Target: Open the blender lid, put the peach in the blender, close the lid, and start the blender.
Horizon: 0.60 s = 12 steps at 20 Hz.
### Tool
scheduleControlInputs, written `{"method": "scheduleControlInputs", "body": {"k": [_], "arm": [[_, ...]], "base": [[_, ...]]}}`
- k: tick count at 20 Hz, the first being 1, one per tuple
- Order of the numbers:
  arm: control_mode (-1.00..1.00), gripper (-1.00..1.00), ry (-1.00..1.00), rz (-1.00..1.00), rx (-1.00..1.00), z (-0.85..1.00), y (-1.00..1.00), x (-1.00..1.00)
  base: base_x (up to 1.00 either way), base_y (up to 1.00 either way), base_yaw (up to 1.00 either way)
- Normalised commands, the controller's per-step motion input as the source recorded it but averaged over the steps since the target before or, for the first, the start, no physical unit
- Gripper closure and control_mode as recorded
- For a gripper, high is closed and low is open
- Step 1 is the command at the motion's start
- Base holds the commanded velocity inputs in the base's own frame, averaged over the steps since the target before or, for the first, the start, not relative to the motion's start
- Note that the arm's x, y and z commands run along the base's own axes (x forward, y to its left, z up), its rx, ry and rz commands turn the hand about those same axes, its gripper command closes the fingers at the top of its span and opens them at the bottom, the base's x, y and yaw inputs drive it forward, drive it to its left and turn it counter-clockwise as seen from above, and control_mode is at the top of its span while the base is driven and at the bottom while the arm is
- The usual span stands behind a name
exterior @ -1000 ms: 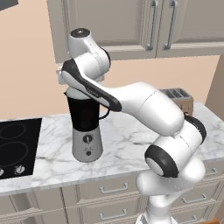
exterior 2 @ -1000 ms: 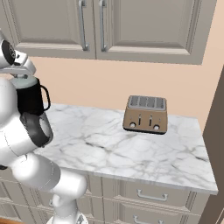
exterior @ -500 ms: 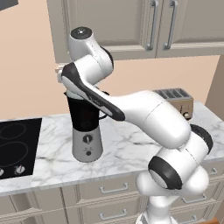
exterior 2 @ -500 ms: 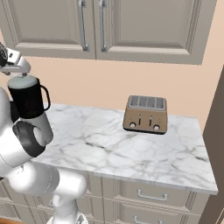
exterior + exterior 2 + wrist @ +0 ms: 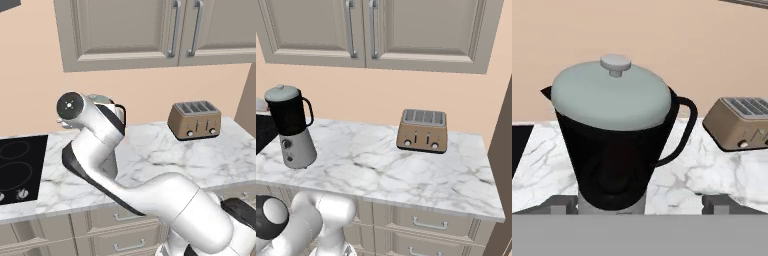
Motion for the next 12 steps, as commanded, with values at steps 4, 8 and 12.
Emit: {"method": "scheduleControlInputs", "body": {"k": [4,8,12], "arm": [[-1.0,-1.0,-0.22,-0.34,-0.14,-1.0,0.12,-0.68],[-1.0,-1.0,-0.04,-0.31,-0.18,-1.0,0.06,-0.12],[-1.0,-1.0,0.01,-0.22,-0.15,-1.0,-0.06,0.01]], "base": [[0.0,0.0,0.0],[0.0,0.0,0.0],[0.0,0.0,0.0]]}}
